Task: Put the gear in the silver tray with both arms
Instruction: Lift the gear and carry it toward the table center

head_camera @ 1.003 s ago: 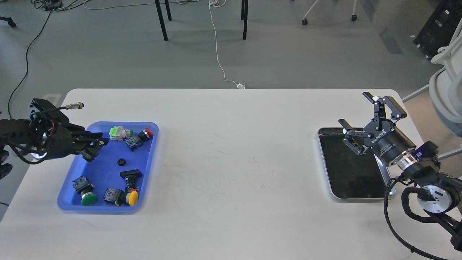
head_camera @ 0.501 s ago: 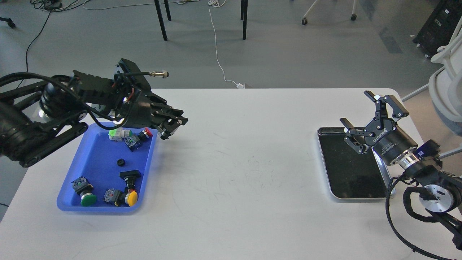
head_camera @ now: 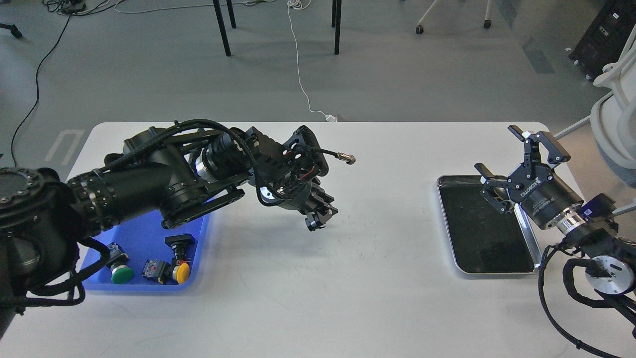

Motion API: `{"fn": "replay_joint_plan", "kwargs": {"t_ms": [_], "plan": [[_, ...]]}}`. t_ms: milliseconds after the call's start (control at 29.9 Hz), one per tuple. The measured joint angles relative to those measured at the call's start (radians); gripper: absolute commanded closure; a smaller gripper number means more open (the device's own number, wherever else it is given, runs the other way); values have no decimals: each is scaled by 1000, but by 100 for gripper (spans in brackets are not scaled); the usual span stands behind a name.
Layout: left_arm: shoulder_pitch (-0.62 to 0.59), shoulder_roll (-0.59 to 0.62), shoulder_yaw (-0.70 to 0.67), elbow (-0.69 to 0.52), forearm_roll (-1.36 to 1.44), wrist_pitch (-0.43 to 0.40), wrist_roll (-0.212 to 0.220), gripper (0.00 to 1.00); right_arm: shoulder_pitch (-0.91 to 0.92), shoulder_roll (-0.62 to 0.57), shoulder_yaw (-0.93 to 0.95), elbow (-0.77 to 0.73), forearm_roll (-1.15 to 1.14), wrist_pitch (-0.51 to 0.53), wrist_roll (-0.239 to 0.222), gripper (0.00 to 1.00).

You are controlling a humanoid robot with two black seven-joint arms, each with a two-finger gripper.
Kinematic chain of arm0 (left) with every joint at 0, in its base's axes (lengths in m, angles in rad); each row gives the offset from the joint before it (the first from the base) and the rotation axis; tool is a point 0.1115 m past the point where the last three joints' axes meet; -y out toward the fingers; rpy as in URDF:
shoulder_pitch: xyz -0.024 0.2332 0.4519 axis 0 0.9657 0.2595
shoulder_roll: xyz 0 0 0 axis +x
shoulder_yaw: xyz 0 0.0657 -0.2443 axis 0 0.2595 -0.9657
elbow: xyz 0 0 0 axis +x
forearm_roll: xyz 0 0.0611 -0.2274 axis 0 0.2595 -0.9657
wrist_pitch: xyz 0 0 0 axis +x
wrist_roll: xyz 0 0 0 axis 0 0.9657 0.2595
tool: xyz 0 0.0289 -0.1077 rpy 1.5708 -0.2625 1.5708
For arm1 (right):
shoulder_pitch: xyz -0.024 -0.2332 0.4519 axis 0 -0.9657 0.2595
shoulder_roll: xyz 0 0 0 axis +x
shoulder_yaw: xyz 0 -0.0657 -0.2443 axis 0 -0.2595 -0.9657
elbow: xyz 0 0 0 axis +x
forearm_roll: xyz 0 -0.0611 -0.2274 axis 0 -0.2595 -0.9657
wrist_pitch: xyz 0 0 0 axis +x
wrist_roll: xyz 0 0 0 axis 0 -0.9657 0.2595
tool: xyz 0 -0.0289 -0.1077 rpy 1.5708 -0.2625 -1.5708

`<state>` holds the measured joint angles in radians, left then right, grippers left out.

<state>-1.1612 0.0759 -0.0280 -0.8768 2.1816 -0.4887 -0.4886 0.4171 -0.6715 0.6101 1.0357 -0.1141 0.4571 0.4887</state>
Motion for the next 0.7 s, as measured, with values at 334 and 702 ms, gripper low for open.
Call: {"fn": "replay_joint_plan", "kwargs": {"t_ms": [334, 702], "plan": [[12, -75, 26, 26, 0, 0, 0, 85, -1, -13, 2, 1, 1, 0, 0, 1], [35, -76, 48, 50, 0, 0, 0, 78, -1, -15, 2, 0, 1, 0, 0, 1]]}}
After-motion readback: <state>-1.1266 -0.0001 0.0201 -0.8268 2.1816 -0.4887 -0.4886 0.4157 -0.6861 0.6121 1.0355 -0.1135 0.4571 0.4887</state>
